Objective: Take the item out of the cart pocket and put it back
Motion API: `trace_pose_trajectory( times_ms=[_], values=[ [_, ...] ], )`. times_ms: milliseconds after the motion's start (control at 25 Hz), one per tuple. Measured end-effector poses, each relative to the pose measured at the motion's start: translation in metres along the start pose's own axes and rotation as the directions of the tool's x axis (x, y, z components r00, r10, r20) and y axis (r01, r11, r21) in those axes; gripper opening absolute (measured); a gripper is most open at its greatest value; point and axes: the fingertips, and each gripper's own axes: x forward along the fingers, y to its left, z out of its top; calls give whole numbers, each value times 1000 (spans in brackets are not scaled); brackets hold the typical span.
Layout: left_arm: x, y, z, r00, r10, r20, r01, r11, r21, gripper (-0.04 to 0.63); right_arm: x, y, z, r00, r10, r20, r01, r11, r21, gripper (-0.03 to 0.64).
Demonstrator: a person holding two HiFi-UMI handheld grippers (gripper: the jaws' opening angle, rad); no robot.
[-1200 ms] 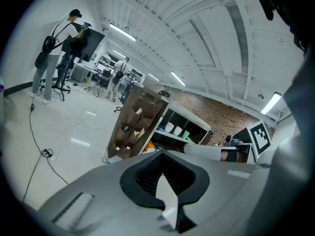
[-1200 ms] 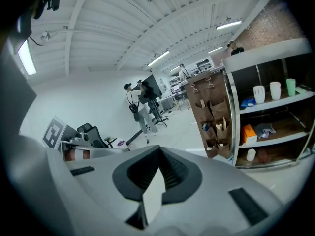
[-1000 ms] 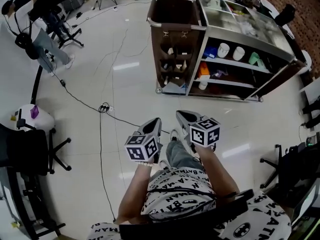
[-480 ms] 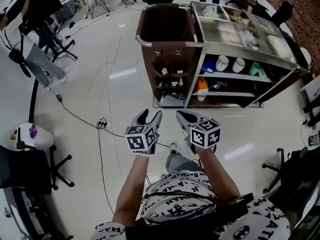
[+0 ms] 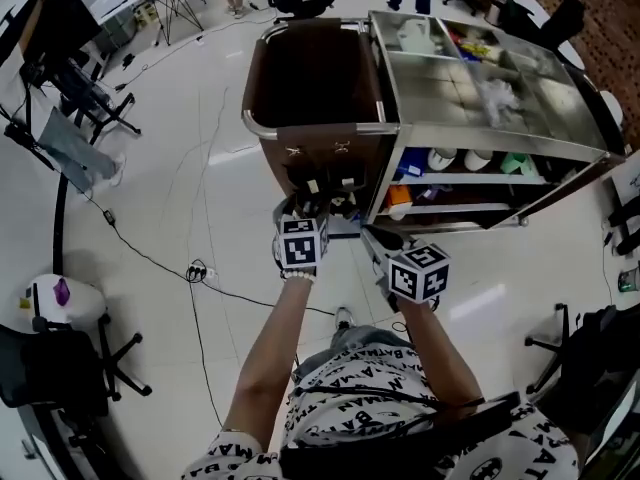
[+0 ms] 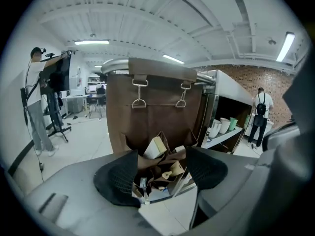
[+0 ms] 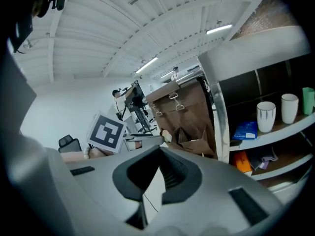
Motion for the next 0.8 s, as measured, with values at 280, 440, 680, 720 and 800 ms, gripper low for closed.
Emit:
trace_pose_trajectory(
  times_ms=[280, 440, 680, 720, 800],
  values=[
    [54, 7, 0, 996, 59, -67, -55, 997, 51, 221, 6, -43, 7, 999, -37, 4, 37, 999, 28, 0],
    [54, 14, 3, 994, 93, -66, -89, 994, 56, 112, 6, -48, 8, 999, -42, 6, 42, 999, 35, 0],
    [25, 24, 19, 993, 115, 15, -116, 993, 28, 74, 3, -34, 5, 999, -30, 12, 29, 999, 31, 0],
    [17, 24, 23, 993, 116, 31, -117, 993, 22, 72, 2, -29, 6, 1000, -26, 15, 25, 999, 26, 0],
    [-2, 26, 33, 991, 115, 68, -116, 993, 13, 72, 1, -18, 8, 1000, -16, 23, 15, 1000, 17, 0]
  ],
)
